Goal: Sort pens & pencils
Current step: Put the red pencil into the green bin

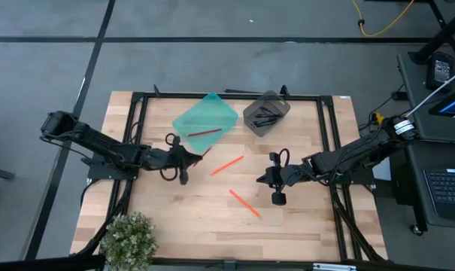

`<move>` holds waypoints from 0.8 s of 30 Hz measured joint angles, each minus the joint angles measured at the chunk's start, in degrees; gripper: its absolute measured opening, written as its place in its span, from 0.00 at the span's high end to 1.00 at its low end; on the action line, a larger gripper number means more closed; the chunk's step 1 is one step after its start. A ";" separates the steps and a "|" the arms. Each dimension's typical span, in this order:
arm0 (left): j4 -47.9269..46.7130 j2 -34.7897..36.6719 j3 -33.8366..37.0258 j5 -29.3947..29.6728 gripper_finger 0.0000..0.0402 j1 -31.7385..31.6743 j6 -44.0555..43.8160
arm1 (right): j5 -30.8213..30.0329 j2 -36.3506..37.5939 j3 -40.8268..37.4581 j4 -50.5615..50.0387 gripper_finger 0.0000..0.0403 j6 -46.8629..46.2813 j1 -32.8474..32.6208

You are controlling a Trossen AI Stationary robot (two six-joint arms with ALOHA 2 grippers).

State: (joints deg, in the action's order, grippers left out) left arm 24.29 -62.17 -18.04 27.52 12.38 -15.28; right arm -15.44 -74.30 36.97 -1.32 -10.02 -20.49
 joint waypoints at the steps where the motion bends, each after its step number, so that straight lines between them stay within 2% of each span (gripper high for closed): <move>1: 0.02 -0.01 0.00 2.08 0.98 0.00 -0.32 | 0.00 0.00 0.00 0.02 0.96 0.00 0.02; 7: 0.55 -0.07 0.00 13.06 0.98 0.00 -0.71 | 0.00 0.00 0.00 0.03 0.96 0.00 0.02; 11: 0.98 -0.07 0.00 17.04 0.98 -0.56 -0.64 | -0.02 0.00 0.00 0.02 0.96 0.00 0.02; 19: 0.96 -0.07 0.00 17.97 0.98 -5.98 -0.55 | -0.02 0.00 0.00 0.04 0.96 0.02 0.02; 24: 1.01 -0.55 0.00 15.12 0.98 -10.48 0.88 | -0.04 0.00 0.00 0.20 0.96 1.30 0.02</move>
State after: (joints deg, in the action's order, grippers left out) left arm 25.30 -62.72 -18.04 42.64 1.91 -14.40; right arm -15.49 -74.30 36.97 -1.12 -8.72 -20.47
